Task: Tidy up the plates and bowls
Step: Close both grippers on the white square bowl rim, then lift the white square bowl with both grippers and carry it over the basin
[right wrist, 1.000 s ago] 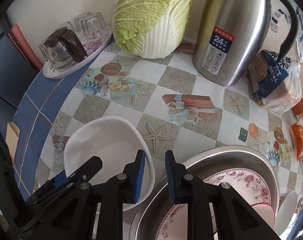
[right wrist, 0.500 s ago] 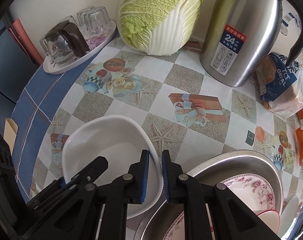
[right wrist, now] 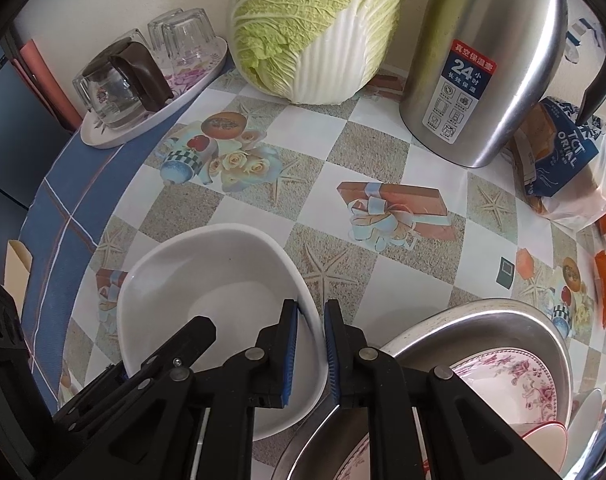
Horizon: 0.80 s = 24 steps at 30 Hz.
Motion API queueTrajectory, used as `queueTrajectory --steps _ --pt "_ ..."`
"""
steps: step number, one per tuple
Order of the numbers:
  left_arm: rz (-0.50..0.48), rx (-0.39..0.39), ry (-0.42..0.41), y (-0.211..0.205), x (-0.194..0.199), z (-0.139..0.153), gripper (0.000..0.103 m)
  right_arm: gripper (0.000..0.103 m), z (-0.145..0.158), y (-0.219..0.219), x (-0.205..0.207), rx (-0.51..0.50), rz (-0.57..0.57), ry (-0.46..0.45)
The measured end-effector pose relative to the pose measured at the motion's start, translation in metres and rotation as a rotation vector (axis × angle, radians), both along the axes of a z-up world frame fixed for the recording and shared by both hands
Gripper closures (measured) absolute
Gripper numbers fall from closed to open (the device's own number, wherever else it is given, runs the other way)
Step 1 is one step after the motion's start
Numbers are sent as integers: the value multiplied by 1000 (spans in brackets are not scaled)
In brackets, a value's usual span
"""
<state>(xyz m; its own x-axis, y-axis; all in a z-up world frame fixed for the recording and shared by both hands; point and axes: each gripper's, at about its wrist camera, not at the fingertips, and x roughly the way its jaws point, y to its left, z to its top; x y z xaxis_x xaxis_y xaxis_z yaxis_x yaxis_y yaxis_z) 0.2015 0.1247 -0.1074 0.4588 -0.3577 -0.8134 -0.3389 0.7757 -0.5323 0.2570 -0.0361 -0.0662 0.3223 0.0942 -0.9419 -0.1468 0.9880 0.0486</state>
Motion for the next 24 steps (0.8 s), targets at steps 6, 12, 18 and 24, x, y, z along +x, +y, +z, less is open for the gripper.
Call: queueTrajectory --steps 6,12,18,24 --pt "-11 9 8 2 -1 1 76 88 2 2 -3 -9 8 -4" --pt "-15 30 14 4 -7 7 79 88 6 6 -10 9 18 -4" --pt "-23 70 -31 9 -17 29 79 88 22 12 -21 31 36 -23" --pt "-34 82 -95 11 -27 56 79 88 45 11 -37 61 40 -56"
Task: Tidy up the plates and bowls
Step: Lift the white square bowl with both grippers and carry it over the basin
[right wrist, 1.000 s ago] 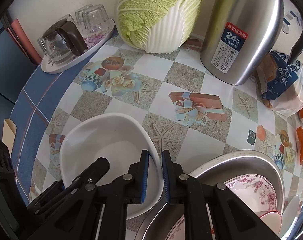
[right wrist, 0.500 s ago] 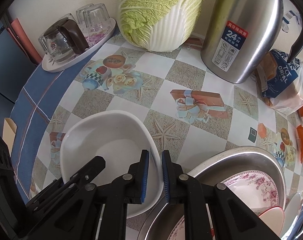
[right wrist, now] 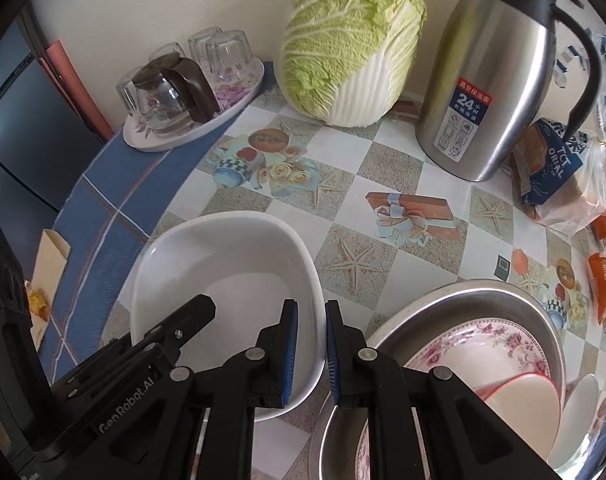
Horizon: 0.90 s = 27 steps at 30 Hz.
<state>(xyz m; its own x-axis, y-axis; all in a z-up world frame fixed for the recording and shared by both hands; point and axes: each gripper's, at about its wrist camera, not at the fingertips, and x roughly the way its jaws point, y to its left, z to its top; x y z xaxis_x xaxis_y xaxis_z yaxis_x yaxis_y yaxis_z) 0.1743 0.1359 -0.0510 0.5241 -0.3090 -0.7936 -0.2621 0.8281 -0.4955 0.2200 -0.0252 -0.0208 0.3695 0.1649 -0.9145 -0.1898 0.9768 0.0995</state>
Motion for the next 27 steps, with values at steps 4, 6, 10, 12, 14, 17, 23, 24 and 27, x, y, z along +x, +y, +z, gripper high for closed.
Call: queueTrajectory --steps 4,6,10,12,14,17,23,24,27 --pt "-20 13 -47 -3 -8 20 79 88 18 -6 -14 37 -9 -26" --pt "-30 22 -67 -6 -12 29 79 88 26 -10 -21 52 -19 -39" --pt "-52 42 -107 -14 -21 47 79 88 41 -17 -37 65 -36 -66" --pt "-65 54 -124 -20 -28 56 79 88 48 -23 -45 76 -51 -78" --pt "-79 69 -137 -28 -34 64 79 88 54 -29 -54 88 -67 -94" --pt "-111 102 -160 -42 -41 75 79 88 62 -40 -66 99 -91 -117" --pt "-178 129 -192 -70 -51 88 79 88 77 -67 -89 133 -150 -168" --pt "-190 135 -195 -75 -52 89 79 88 79 -72 -94 144 -162 -175" --pt "-226 149 -201 -90 -53 90 79 88 81 -87 -106 174 -198 -197"
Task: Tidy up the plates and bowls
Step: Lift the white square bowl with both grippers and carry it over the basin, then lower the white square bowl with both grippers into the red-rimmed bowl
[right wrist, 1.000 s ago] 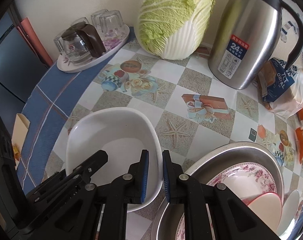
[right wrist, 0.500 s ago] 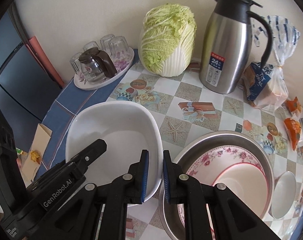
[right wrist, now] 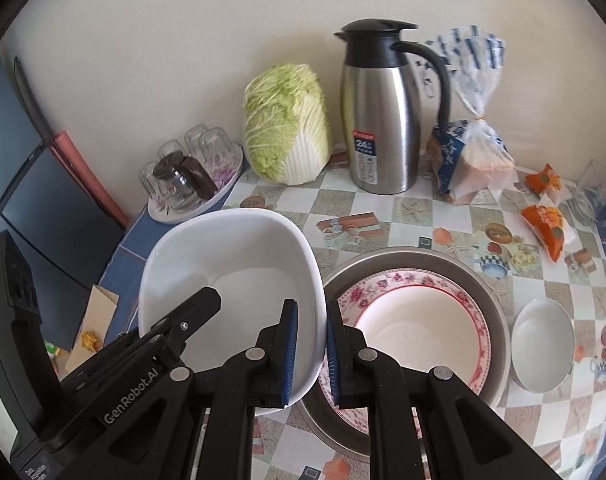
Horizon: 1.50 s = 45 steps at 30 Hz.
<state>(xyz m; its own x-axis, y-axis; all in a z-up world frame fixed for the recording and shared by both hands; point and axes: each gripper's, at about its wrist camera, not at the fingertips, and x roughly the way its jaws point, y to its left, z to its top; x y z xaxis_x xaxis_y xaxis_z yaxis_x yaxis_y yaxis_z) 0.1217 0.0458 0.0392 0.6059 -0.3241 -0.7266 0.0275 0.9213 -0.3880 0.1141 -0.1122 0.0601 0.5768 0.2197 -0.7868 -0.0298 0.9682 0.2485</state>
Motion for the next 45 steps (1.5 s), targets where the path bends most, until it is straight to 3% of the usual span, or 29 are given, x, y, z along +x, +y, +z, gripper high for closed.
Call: queueTrajectory --steps 11,21,45 --pt "-116 91 -25 -60 -3 10 79 88 -18 -62 -27 122 -129 -25" --pt "-163 158 -17 -102 -2 7 79 88 -14 -101 -41 188 -179 -73" --pt "-195 214 43 -131 6 -15 79 88 -40 -131 -37 219 -230 -10"
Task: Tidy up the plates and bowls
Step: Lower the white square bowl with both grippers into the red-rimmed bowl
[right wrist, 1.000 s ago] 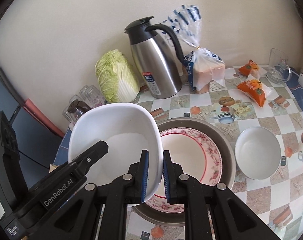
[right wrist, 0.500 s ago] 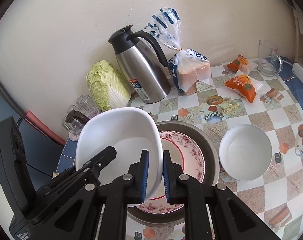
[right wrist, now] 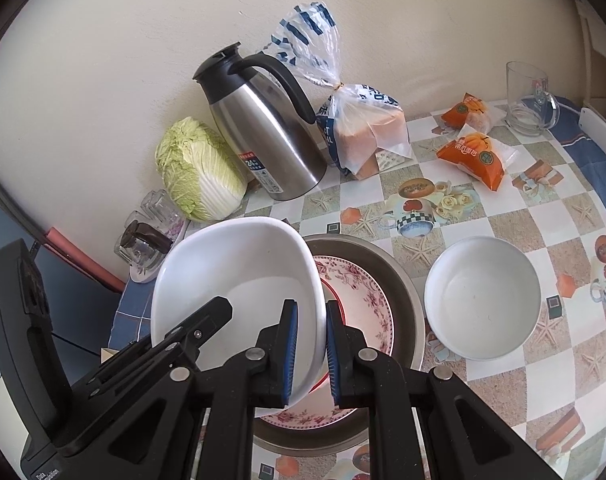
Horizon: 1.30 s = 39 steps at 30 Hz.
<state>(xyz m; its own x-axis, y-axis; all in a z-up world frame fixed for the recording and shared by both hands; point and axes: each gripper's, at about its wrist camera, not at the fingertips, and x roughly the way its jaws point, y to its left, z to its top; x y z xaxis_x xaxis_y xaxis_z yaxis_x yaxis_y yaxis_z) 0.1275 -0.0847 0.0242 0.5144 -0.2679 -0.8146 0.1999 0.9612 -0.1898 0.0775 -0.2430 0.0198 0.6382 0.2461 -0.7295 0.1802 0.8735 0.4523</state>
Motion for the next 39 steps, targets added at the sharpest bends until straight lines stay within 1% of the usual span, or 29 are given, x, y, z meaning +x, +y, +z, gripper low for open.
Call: queueTrajectory --steps 7,17,31,39 --pt "0 13 25 1 3 -6 79 88 -9 0 3 16 -1 20" --pt "-5 24 58 0 7 -13 79 88 -13 2 8 10 1 44" --pt "1 32 83 2 11 -24 79 88 -21 3 15 14 1 69" --pt "-6 50 105 0 14 -32 79 88 -27 5 17 23 7 87"
